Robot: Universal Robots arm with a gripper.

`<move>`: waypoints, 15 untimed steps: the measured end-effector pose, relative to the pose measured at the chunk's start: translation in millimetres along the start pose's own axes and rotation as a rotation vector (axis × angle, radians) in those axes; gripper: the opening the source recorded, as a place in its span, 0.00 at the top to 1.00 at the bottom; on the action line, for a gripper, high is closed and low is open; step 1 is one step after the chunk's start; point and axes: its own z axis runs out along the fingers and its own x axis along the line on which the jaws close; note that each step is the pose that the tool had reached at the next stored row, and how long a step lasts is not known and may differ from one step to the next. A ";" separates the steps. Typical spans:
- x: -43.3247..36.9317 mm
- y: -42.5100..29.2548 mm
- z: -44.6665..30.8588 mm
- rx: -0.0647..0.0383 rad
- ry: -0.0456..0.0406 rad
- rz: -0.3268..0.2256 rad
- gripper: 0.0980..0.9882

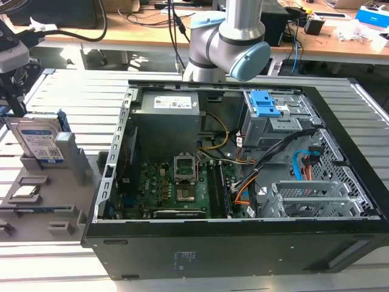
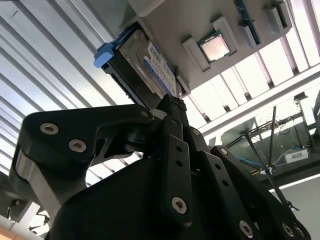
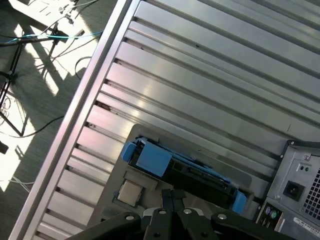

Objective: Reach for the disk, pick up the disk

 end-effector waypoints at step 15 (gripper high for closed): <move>-0.1 0.0 0.0 0.000 0.0043 -0.111 0.99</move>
